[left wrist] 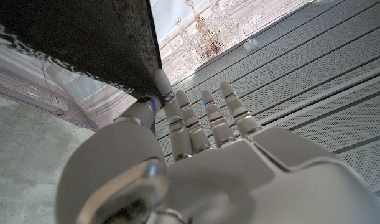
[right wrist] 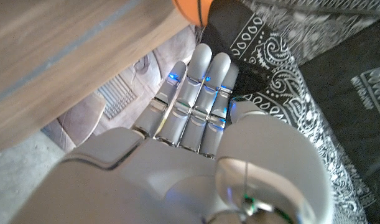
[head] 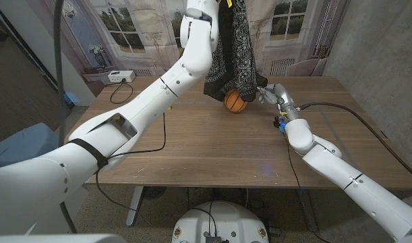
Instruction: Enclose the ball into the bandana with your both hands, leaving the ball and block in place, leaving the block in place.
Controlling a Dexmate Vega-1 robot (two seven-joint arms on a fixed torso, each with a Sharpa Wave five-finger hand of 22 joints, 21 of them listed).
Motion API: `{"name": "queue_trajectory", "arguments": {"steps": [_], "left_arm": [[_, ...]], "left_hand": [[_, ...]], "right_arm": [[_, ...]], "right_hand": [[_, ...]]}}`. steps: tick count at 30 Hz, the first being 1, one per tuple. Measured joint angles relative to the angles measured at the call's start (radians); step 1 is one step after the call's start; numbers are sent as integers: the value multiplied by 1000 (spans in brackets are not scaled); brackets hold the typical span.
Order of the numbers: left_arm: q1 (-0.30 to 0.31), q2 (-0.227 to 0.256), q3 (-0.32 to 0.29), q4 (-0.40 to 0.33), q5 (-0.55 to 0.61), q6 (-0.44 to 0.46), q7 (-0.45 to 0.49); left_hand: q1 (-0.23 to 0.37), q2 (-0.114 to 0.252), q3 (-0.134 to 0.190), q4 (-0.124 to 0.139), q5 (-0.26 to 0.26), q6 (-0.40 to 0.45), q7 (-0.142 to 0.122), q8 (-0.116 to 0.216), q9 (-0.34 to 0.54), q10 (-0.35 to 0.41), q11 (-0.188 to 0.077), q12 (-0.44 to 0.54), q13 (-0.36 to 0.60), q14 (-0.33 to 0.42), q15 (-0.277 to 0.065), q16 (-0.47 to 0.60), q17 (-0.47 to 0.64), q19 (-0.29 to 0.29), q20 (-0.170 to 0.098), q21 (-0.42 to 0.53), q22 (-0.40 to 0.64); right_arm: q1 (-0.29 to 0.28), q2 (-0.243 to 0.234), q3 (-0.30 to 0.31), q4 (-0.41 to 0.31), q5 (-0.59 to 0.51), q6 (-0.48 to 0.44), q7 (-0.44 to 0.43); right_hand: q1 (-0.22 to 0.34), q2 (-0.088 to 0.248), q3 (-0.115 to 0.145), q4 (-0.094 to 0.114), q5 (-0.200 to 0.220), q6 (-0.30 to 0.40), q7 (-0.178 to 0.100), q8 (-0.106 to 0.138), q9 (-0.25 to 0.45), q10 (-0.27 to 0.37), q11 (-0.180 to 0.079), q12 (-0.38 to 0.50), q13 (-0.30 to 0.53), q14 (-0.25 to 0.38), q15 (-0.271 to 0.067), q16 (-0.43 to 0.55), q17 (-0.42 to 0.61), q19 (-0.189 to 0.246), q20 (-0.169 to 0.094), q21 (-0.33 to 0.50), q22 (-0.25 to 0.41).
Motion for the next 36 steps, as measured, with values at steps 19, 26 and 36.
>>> {"name": "queue_trajectory", "arguments": {"steps": [19,26,36], "left_arm": [[35,61,-59,40,-48,44,-15],[29,82,-62,71,-64,59,-14],[3,103,-48,137,-61,87,-27]], "left_hand": [[0,0,-5,-3,-8,-2,-9,8,-2,7,-3,-9,5,-4,-4,0,5,0,0,0,0],[0,0,-6,-3,-10,-7,-14,8,-1,7,-4,-9,5,-4,-4,0,5,0,0,4,0],[0,0,-14,-2,-11,-5,-16,15,-6,6,-10,-13,5,-4,-4,5,9,0,0,4,0]], "right_arm": [[34,-105,167,-125,-5,-155,-10],[51,-127,204,-158,0,-228,-8],[85,-145,224,-175,-3,-309,-2]], "right_hand": [[12,1,-12,27,12,-16,-12,45,47,1,-1,8,10,-18,7,-10,35,-20,-20,8,5],[18,0,-16,31,12,-16,-12,52,47,1,-1,8,9,-18,7,-20,39,-24,-23,15,5],[33,-2,-24,39,17,-22,-14,57,44,-3,-4,11,7,-18,7,-28,50,-29,-29,23,9]]}}
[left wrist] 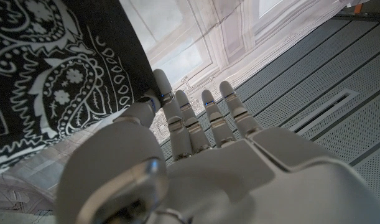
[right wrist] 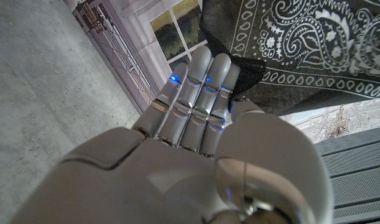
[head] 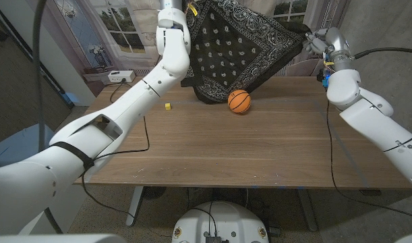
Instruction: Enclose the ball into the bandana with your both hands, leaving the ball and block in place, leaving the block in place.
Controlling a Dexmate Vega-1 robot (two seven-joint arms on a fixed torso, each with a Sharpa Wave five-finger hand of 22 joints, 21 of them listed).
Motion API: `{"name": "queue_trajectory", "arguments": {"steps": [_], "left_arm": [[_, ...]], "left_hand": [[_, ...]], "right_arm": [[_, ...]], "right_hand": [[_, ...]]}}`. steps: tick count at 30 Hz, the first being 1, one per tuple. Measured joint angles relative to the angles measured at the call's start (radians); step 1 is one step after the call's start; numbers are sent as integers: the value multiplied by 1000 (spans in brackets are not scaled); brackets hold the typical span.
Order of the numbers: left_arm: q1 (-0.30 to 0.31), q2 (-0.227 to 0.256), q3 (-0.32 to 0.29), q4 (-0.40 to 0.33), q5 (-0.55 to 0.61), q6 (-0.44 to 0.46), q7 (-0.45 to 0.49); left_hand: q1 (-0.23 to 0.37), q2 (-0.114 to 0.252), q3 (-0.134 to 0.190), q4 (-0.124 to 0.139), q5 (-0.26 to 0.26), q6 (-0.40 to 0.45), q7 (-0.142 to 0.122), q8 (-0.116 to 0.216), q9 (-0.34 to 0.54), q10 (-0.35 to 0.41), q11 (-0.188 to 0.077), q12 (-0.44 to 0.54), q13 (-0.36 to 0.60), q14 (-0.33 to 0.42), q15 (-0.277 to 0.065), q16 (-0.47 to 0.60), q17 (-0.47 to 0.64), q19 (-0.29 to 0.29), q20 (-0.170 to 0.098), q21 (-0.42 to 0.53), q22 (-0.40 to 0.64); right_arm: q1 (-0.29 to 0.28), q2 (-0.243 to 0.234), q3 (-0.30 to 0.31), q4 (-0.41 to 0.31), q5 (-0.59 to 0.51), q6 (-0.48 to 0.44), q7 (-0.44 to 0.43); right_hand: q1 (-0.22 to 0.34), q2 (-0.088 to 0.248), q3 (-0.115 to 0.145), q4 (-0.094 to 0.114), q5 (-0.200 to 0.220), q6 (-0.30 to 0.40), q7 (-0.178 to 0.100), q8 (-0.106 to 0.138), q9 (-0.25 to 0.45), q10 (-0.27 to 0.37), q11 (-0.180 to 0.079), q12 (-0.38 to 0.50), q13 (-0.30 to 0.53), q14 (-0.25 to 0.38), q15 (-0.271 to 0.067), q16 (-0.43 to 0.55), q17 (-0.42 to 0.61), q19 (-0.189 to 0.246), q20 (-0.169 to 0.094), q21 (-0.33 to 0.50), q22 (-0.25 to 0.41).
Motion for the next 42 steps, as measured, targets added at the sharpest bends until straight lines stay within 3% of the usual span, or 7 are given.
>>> {"name": "queue_trajectory", "arguments": {"steps": [2,4,9,10,24,25,42], "left_arm": [[-4,2,1,14,0,0,0],[-6,5,2,29,7,43,-12],[-10,8,6,52,7,43,-12],[-11,8,8,59,-8,76,15],[-31,-6,44,138,-31,129,101],[-34,-7,49,145,-50,145,123],[-37,4,55,154,-177,161,135]], "left_hand": [[0,0,0,0,-1,3,-3,0,0,2,-2,0,0,0,0,0,-2,0,0,0,0],[0,0,0,0,-1,3,-3,0,-1,3,-3,0,0,0,0,0,-3,0,0,0,0],[0,0,0,0,-2,7,-7,5,-3,7,-7,0,5,0,0,0,-3,0,0,5,0],[0,0,0,0,-2,7,-7,5,-3,7,-7,0,5,0,0,0,-3,0,0,5,0],[4,-4,-9,-7,-13,27,2,18,-14,36,-6,4,5,18,0,5,-2,7,-7,13,0],[4,-4,-9,-7,-13,27,2,20,-16,36,-7,4,5,18,0,9,-2,7,-7,13,0],[16,-16,-28,-19,-22,27,10,21,-34,64,-20,4,9,27,1,19,0,25,-25,32,0]], "right_arm": [[0,0,0,0,-5,-13,1],[85,-6,-24,33,-11,-31,2],[85,-6,-24,33,-25,-60,4],[162,5,-63,87,-28,-64,5],[277,45,-119,215,-33,-85,-12],[325,68,-140,278,-33,-86,-13],[367,105,-140,342,-43,-82,-149]], "right_hand": [[1,-1,1,1,1,0,0,1,0,0,0,0,2,0,0,0,3,-2,-2,0,0],[1,-1,4,4,1,0,0,2,0,0,0,0,3,0,0,-6,7,-2,-2,0,0],[1,-1,1,7,1,0,0,5,0,0,0,0,3,0,0,-13,12,-11,-3,2,0],[1,-1,1,7,1,0,0,5,0,0,0,0,3,0,0,-13,12,-11,-3,7,0],[6,-6,0,13,5,0,0,13,-5,-12,-13,4,0,-5,5,-36,17,-14,-7,14,0],[7,-7,0,14,5,0,0,16,-5,-12,-13,4,0,-5,5,-36,17,-14,-7,14,0],[13,-13,-6,22,9,0,0,24,-12,-17,-18,8,-5,-5,5,-62,22,-27,-4,22,-2]]}}
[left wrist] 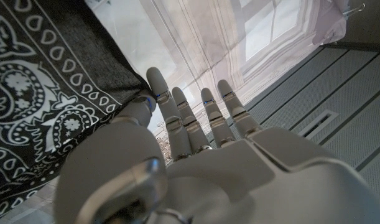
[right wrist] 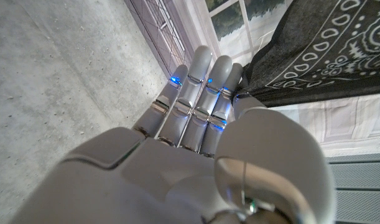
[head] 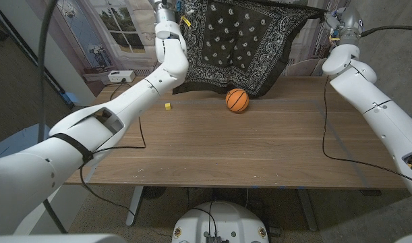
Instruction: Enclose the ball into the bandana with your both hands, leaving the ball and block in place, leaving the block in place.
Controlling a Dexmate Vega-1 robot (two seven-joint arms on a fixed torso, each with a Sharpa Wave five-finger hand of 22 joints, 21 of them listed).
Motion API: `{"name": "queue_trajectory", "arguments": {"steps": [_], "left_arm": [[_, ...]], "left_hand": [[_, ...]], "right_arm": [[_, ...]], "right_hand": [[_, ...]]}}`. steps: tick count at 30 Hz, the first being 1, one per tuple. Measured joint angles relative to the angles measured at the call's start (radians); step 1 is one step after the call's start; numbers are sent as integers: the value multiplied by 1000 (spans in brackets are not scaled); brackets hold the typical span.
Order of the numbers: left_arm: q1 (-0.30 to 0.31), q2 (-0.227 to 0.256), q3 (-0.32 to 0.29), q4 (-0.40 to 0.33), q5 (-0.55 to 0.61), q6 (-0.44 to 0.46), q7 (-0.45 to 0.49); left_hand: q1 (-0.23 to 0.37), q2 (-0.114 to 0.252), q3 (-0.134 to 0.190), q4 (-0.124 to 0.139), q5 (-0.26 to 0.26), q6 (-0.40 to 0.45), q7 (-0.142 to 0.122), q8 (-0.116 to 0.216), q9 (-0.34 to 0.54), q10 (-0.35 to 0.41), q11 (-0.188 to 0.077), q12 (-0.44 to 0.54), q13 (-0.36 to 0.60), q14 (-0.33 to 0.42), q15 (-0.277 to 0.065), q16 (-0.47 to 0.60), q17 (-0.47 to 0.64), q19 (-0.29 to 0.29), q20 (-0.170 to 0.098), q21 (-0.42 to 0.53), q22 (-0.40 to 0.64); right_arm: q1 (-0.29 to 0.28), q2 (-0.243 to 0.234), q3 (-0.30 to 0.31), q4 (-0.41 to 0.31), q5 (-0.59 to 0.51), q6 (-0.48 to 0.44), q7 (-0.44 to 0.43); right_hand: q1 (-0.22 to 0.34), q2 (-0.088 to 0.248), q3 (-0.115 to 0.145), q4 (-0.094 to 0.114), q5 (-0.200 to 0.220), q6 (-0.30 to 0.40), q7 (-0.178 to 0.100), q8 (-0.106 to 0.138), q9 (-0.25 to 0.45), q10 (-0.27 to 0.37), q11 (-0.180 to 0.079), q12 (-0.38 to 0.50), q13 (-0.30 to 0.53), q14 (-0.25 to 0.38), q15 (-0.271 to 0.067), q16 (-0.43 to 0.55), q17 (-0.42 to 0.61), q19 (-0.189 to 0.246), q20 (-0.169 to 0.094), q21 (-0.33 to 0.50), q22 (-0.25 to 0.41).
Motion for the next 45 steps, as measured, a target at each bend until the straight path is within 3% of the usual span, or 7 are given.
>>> {"name": "queue_trajectory", "arguments": {"steps": [17,23,32,35,41,42,45], "left_arm": [[163,49,-232,-318,-491,-152,-8],[206,93,-291,-432,-791,-175,-63],[227,171,-321,-529,-955,-174,-84],[227,206,-323,-553,-1153,-159,-124],[211,258,-311,-566,-1153,-159,-124],[205,268,-307,-566,-1287,-156,-176],[186,292,-291,-561,-1347,-157,-213]], "left_hand": [[28,-6,-16,0,-3,-6,44,-9,-11,7,29,0,9,2,-1,9,0,-2,9,8,3],[53,8,-16,0,-3,-6,59,-2,1,-2,45,-4,9,-5,-1,9,-3,-21,20,8,3],[67,12,-13,3,7,-2,77,9,11,-13,60,-12,9,-17,-1,-8,-12,-47,36,8,2],[67,12,-13,3,10,-2,84,11,12,-15,61,-12,12,-21,3,-8,-12,-51,39,8,2],[77,13,-13,3,15,1,93,12,9,-20,70,-12,14,-27,-1,-12,-12,-59,44,3,2],[77,13,-13,3,15,2,97,12,8,-22,76,-12,14,-28,-1,-12,-12,-62,46,3,2],[89,14,-13,3,22,-1,104,12,8,-30,84,-17,14,-36,1,-12,-12,-64,49,3,2]], "right_arm": [[-106,-33,91,-32,50,63,-44],[-249,-104,159,-126,75,87,-12],[-338,-145,200,-196,114,78,61],[-445,-203,253,-281,134,55,101],[-445,-203,253,-281,161,31,152],[-505,-237,282,-319,166,28,160],[-528,-250,294,-328,183,19,189]], "right_hand": [[1,-1,-6,5,0,4,-4,7,-7,1,0,3,-5,4,-4,-16,5,-3,3,9,0],[1,-1,-10,9,0,4,-4,7,-7,2,-2,3,-5,4,-4,-24,4,-7,-1,15,0],[1,-1,-14,13,0,0,-8,8,-10,2,-2,3,-5,6,-2,-29,9,-12,4,22,0],[1,-1,-14,13,0,0,-8,14,-11,2,-2,3,-5,6,-2,-33,9,-15,1,23,0],[8,5,-22,14,0,0,-7,15,-16,2,-2,3,-11,6,-2,-40,9,-19,5,23,0],[8,5,-22,14,0,0,-7,15,-16,2,-2,3,-13,10,-5,-40,9,-19,5,23,0],[8,5,-22,14,0,0,-7,15,-16,2,-2,3,-14,11,-7,-40,9,-21,7,29,0]]}}
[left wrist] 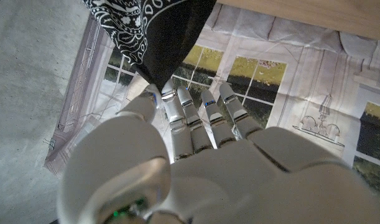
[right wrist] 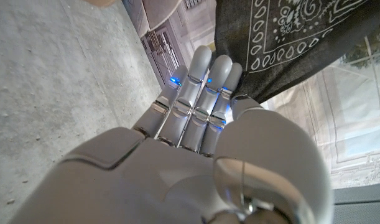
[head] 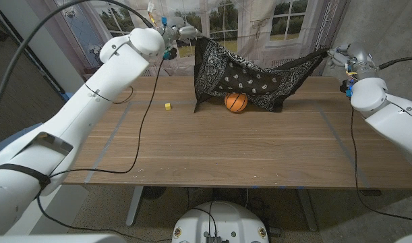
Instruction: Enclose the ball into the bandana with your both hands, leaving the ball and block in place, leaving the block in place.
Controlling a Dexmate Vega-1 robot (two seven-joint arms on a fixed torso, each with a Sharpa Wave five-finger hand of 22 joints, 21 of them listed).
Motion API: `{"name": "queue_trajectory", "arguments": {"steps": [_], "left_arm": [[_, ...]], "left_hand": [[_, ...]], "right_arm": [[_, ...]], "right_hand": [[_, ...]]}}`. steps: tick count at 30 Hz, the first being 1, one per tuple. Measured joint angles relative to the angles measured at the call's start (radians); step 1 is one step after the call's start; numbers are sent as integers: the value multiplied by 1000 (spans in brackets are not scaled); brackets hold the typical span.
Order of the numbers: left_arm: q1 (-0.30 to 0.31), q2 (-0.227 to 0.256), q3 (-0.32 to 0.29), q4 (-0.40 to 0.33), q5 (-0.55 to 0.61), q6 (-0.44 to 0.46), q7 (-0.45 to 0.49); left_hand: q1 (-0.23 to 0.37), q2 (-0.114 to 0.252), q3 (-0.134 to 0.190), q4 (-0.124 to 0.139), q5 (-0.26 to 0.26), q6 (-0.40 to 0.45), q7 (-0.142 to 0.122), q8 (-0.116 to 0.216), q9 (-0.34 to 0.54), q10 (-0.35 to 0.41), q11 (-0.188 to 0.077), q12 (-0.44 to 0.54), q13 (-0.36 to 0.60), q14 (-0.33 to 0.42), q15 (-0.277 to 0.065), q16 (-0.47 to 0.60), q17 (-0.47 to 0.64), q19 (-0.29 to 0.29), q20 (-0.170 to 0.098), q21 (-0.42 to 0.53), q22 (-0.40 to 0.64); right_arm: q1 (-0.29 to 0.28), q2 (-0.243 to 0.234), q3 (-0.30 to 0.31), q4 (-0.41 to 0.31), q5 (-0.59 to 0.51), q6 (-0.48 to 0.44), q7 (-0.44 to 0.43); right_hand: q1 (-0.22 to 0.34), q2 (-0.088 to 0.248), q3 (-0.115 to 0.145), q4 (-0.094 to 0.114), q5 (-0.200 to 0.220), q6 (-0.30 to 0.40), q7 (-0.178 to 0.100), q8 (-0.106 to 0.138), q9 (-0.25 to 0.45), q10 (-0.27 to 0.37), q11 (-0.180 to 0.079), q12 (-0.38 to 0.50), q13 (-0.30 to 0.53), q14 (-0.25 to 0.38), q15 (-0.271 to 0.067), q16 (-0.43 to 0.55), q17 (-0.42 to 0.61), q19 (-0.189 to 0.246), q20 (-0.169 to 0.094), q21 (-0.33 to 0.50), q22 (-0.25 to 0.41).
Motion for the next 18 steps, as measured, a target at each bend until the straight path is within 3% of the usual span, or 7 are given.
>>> {"name": "queue_trajectory", "arguments": {"steps": [2,3,8,10,14,15,18], "left_arm": [[-19,20,20,10,0,0,0],[-31,30,32,15,-58,-7,-54],[-91,67,96,46,-111,-31,-142],[-104,74,110,57,-122,-41,-164],[-139,88,149,88,-122,-41,-164],[-154,91,165,105,-146,-78,-232],[-175,94,188,129,-146,-78,-232]], "left_hand": [[5,5,0,0,0,0,7,1,2,-10,10,-5,0,-10,2,-4,0,-10,3,0,0],[9,4,0,0,0,-3,11,1,3,-12,12,-7,0,-11,3,-4,0,-11,1,0,0],[14,7,0,0,8,-2,12,3,8,-30,18,-11,0,-22,3,-4,0,-22,4,0,0],[18,3,0,0,8,-7,17,3,9,-34,22,-14,0,-28,1,-6,0,-29,8,0,0],[26,11,0,0,12,-2,24,3,12,-37,25,-14,0,-33,3,-11,0,-29,8,0,0],[30,7,0,0,14,-6,27,3,12,-39,27,-14,0,-33,3,-11,0,-29,8,0,0],[30,7,0,0,16,-6,27,3,12,-41,29,-14,0,-33,3,-11,0,-29,8,0,0]], "right_arm": [[0,0,0,0,13,-9,24],[-20,-24,11,-11,20,-15,39],[-31,-58,14,-23,46,-49,94],[-31,-86,11,-28,61,-68,128],[-31,-86,11,-28,91,-99,184],[-23,-130,-7,-30,102,-111,204],[-23,-130,-7,-30,120,-128,231]], "right_hand": [[0,0,0,0,0,-2,2,0,0,0,0,0,0,0,0,0,0,-2,2,0,0],[0,0,0,0,0,-4,4,0,0,0,0,0,0,0,0,-1,0,-2,2,0,0],[0,0,-3,3,0,-4,4,0,0,0,0,0,0,0,0,-5,3,-2,2,4,-5],[0,0,-6,0,0,-8,8,0,0,-6,6,0,0,0,0,-8,2,-4,4,4,-5],[12,12,-12,1,-1,-11,11,0,-5,-8,8,0,-1,0,0,-8,2,-7,7,7,-5],[15,9,-12,1,-1,-11,11,0,-5,-9,9,0,-4,0,0,-8,2,-7,7,7,-5],[16,8,-15,3,-1,-11,11,0,-6,-14,22,0,-11,0,0,-15,-2,-11,11,7,-5]]}}
